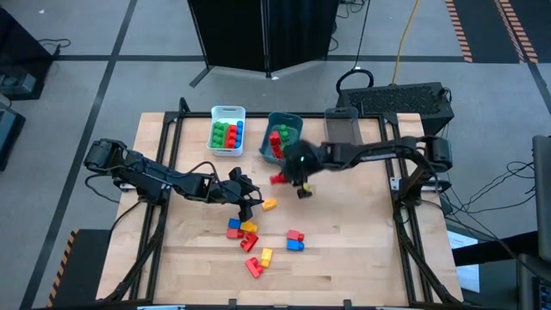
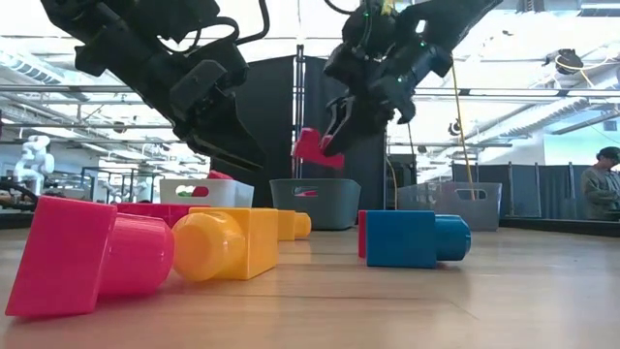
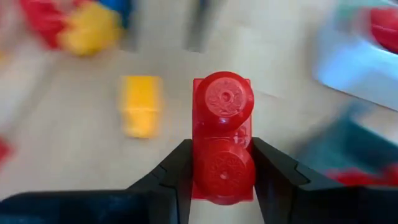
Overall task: Sort blocks by size
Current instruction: Put the 2 studs red game piece into the blue bin
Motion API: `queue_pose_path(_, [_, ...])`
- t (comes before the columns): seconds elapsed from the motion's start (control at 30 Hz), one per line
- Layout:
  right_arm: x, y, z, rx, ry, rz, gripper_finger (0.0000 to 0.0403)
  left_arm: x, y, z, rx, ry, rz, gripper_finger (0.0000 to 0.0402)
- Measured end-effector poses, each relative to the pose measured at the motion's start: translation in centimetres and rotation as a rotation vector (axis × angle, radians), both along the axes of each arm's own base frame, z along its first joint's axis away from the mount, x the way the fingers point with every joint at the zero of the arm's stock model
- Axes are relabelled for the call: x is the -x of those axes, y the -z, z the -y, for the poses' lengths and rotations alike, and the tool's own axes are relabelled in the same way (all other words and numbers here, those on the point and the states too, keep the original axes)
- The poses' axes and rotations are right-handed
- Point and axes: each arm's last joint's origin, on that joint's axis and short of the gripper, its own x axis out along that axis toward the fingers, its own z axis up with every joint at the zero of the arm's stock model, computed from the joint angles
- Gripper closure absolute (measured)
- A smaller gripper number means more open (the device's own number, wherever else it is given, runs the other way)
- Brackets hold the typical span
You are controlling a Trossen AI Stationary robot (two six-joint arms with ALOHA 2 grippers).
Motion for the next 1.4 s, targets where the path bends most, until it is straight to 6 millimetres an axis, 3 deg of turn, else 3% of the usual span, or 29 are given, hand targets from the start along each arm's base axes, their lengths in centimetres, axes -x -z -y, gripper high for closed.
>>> queue_pose_path(0.37, [1.3,-1.3,9.1,0.016,0.335,0.184,0.0283,0.0,0.0,0.0,0.000,0.000,-0.003,0.0219])
queue_pose_path(0.6, [3.0,-1.3,12.5,-0.015,0.468,0.195,0.0282,0.0,0.0,0.0,0.001,0.000,-0.003,0.0219])
queue_pose_path(1.03, [3.7,-1.4,13.7,-0.036,0.521,0.202,0.0258,0.0,0.0,0.0,0.000,0.001,-0.003,0.0219])
queue_pose_path(1.4, [3.5,-1.6,13.8,-0.069,0.553,0.245,0.0196,0.0,0.0,0.1,0.022,0.027,-0.006,0.0219])
